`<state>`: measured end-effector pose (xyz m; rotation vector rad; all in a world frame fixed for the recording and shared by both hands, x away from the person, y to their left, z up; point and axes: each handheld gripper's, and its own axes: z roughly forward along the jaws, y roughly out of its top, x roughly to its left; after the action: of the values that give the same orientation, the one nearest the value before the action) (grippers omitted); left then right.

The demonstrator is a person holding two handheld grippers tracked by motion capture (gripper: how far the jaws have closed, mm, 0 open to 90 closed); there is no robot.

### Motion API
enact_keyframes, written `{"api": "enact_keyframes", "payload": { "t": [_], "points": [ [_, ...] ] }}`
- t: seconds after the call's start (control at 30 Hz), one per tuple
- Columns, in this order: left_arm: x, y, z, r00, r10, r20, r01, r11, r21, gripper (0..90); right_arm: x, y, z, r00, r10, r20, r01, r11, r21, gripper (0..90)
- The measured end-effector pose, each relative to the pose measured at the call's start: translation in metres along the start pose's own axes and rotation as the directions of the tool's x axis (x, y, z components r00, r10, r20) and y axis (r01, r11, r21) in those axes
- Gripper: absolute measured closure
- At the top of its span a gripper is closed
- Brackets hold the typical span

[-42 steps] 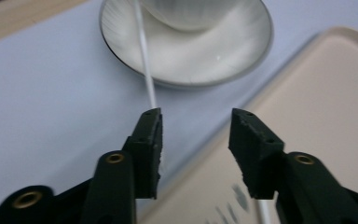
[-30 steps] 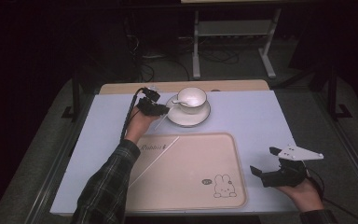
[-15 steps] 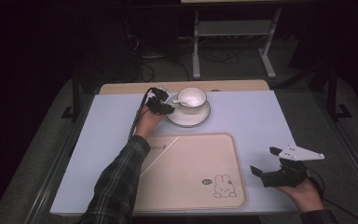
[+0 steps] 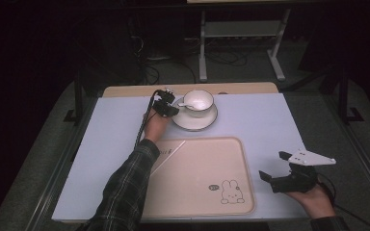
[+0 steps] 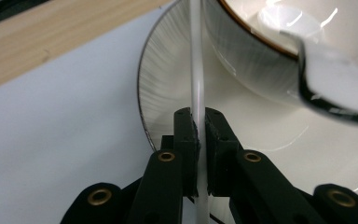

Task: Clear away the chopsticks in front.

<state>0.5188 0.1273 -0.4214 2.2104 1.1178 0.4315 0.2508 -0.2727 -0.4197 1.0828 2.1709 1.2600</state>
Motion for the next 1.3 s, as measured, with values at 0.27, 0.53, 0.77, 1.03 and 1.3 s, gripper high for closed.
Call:
{"api": "enact_keyframes", "payload": {
  "t": [0.27,0.53,0.77,1.03,1.3],
  "points": [
    [0.017,0.004,-0.035,0.9989,-0.047,0.003,0.047,0.9988,-0.013,84.1,0.000,0.000,-0.001,1.0000,0.001,0.002,-0.001,1.000,-0.002,0.0],
    [0.027,-0.014,-0.081,0.9974,-0.069,0.018,0.070,0.9974,-0.020,84.2,0.001,0.000,0.000,1.0000,0.000,0.007,0.000,1.000,0.001,0.0],
    [0.024,-0.049,-0.112,0.9958,-0.090,0.021,0.090,0.9948,-0.047,84.2,0.001,0.000,0.000,1.0000,-0.003,0.009,0.003,1.000,0.001,0.0],
    [0.010,-0.088,-0.137,0.9938,-0.102,0.042,0.105,0.9932,-0.051,84.2,0.001,0.000,0.000,0.9999,-0.004,0.011,0.004,1.000,0.004,0.0],
    [-0.019,-0.117,-0.152,0.9921,-0.093,0.084,0.097,0.9943,-0.045,84.2,0.002,0.001,0.000,0.9999,-0.006,0.014,0.006,1.000,0.007,0.0]
  ]
}}
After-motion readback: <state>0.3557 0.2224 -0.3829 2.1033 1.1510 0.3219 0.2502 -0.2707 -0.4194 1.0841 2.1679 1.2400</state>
